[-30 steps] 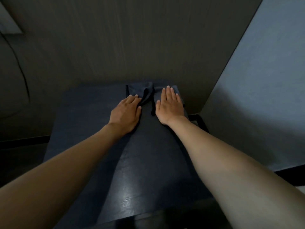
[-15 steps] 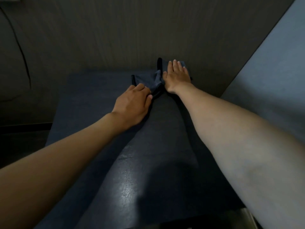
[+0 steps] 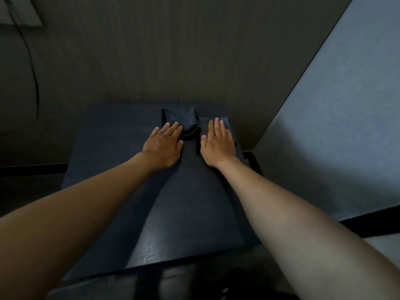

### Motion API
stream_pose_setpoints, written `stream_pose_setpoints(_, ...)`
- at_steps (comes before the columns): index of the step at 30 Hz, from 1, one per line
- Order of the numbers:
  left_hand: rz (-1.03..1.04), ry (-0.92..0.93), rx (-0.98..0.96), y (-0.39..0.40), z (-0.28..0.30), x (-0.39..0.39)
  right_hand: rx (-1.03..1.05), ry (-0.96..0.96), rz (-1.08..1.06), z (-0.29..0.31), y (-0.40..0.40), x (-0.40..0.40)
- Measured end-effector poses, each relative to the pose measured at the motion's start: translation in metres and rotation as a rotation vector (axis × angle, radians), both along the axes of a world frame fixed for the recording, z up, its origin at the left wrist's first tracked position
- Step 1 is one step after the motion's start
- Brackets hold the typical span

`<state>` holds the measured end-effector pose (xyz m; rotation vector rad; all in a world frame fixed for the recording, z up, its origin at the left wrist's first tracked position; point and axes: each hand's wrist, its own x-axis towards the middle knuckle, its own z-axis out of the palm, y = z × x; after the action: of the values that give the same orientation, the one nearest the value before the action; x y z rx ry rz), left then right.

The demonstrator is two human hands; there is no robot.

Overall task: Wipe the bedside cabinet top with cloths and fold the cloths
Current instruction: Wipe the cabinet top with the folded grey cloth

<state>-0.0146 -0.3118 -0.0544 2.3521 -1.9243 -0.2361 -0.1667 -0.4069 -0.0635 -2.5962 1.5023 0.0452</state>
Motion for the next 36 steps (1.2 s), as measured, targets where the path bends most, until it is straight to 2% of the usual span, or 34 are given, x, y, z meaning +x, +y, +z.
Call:
stream_pose_setpoints(9,-0.03,0.014,0.01,-0.003,-0.001,-0.016,-0.052,-0.068,-0.005,-0.008,0.093,-0.05)
stream_pose_setpoints(13,-0.07,0.018,0.076,-0.029,0.005,-0.03,-0.049,-0.087,-0.039,-0.008,0.106,-0.053)
stream_pose_setpoints(17,-0.121,0.063,0.225,-0.069,0.019,-0.043,-0.068,-0.092,-0.051,-0.01,0.117,-0.053)
stream_pose_setpoints(21,-0.094,0.058,0.298,-0.105,0.02,-0.053,-0.082,-0.133,-0.062,-0.011,0.117,-0.052)
stream_pose_setpoints(25,-0.052,0.038,0.239,-0.123,0.013,-0.058,-0.059,-0.129,-0.051,-0.008,0.114,-0.052)
stream_pose_setpoints(29,-0.059,0.03,0.231,-0.127,0.016,-0.058,-0.025,-0.127,-0.098,-0.008,0.088,-0.04)
stream_pose_setpoints(33,-0.127,-0.069,0.261,-0.126,0.031,-0.054,0.013,-0.078,-0.079,-0.006,0.056,-0.033)
stream_pose_setpoints(36,-0.137,-0.055,0.242,-0.122,0.033,-0.055,0.033,-0.055,-0.062,-0.004,0.04,-0.03)
